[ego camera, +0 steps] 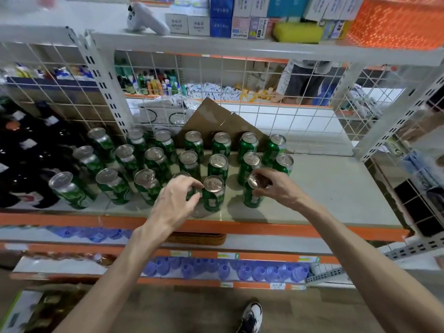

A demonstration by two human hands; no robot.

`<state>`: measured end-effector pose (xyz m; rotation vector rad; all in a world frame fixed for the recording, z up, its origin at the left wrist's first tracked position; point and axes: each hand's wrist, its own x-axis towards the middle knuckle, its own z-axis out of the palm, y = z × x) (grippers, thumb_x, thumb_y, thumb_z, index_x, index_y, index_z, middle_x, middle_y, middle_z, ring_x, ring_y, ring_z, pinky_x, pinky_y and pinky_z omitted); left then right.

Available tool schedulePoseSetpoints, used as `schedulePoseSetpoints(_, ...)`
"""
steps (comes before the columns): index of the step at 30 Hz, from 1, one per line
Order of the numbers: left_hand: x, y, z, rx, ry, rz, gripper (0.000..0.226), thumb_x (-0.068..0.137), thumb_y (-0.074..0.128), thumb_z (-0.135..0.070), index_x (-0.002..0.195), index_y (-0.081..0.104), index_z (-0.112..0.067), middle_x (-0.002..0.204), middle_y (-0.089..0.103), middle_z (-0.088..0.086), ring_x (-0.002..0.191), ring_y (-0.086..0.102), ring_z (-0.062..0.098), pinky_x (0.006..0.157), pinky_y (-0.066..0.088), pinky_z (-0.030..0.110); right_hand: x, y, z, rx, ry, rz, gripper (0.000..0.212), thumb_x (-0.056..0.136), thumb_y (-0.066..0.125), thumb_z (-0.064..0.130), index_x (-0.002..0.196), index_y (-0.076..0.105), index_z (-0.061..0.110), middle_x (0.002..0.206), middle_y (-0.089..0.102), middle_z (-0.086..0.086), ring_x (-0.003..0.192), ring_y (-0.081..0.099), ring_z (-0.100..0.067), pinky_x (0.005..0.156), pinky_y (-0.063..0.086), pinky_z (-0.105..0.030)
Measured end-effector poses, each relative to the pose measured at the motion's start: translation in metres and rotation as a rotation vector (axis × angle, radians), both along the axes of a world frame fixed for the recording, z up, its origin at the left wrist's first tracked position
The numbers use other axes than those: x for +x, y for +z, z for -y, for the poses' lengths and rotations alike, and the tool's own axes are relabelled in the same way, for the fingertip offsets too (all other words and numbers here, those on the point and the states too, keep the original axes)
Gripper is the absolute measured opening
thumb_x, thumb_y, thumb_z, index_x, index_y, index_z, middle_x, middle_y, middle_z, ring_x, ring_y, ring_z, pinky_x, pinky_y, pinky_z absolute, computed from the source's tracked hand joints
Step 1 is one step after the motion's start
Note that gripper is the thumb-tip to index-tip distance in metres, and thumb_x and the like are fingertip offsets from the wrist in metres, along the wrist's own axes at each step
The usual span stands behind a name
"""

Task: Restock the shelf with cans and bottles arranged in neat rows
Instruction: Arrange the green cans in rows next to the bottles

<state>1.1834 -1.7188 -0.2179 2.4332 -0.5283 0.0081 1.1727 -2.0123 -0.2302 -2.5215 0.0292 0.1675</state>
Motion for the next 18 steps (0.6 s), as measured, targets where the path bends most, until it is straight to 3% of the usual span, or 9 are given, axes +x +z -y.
schedulePoseSetpoints(7,0.006,-0.003,0.01,0.025,0.008,-0.008,0.02,0.092,0.065,-0.018,0.113,0.067,-0.02,0.111,0.062,-0.005,0.105,0.056,0.013,0.091,0.045,0.031,0.005,-0.009,0.009,0.0,0.062,0.017,0.059,0.08,0.08,0.024,0.134,0.057,0.016,0.129,0.064,-0.003,0.102,0.053,-0.006,0.074,0.035,-0.001)
schedulePoseSetpoints(9,0.008,-0.004,0.014,0.025,0.004,0.004,0.021,0.092,0.065,-0.018,0.113,0.067,-0.021,0.109,0.061,-0.006,0.102,0.053,0.011,0.088,0.042,0.027,0.004,-0.013,0.007,0.006,0.09,0.019,0.061,0.08,0.08,0.025,0.135,0.056,0.016,0.131,0.063,-0.003,0.105,0.054,-0.006,0.082,0.038,-0.005)
schedulePoseSetpoints(12,0.011,-0.005,0.02,0.028,-0.001,0.005,0.021,0.092,0.065,-0.017,0.113,0.067,-0.019,0.111,0.063,-0.005,0.099,0.05,0.007,0.087,0.04,0.024,0.004,-0.015,0.004,-0.014,0.114,0.018,0.062,0.08,0.08,0.027,0.135,0.055,0.016,0.13,0.064,-0.005,0.11,0.059,-0.014,0.094,0.046,-0.023)
schedulePoseSetpoints(18,0.015,-0.008,0.025,0.027,-0.003,-0.022,0.021,0.093,0.064,-0.019,0.114,0.067,-0.021,0.117,0.064,-0.005,0.113,0.056,0.012,0.099,0.049,0.038,0.006,-0.01,0.005,-0.042,0.129,-0.002,0.065,0.082,0.079,0.029,0.139,0.052,0.014,0.131,0.062,-0.005,0.116,0.058,-0.02,0.095,0.043,-0.024)
